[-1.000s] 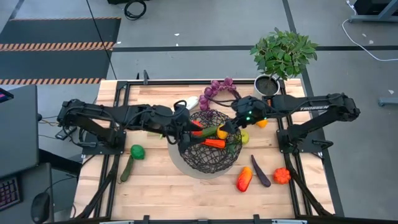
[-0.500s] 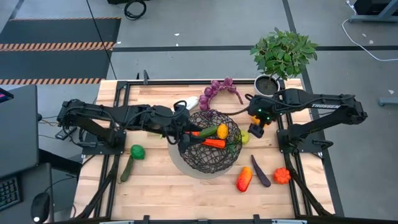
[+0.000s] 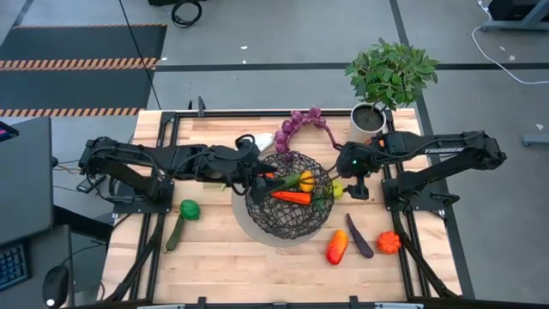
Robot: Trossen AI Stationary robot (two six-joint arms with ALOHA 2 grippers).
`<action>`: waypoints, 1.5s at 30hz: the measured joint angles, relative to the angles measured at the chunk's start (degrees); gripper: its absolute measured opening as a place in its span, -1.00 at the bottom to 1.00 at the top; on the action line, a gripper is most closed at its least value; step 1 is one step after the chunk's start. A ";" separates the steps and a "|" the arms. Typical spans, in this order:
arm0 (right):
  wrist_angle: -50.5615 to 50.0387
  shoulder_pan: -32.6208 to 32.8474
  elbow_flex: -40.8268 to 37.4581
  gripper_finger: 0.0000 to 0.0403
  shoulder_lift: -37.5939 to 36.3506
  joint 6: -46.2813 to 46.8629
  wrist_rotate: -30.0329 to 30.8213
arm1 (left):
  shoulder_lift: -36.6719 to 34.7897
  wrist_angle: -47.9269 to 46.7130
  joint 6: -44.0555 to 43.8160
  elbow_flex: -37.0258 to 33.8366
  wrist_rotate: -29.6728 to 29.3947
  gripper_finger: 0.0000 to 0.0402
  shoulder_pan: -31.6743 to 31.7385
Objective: Build produce basket
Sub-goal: Put the green apple into the black wire basket
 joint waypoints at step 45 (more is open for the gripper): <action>25.20 -0.18 -21.79 0.99 0.57 10.74 3.35 | -0.02 0.00 -7.86 -0.02 -1.25 0.48 0.00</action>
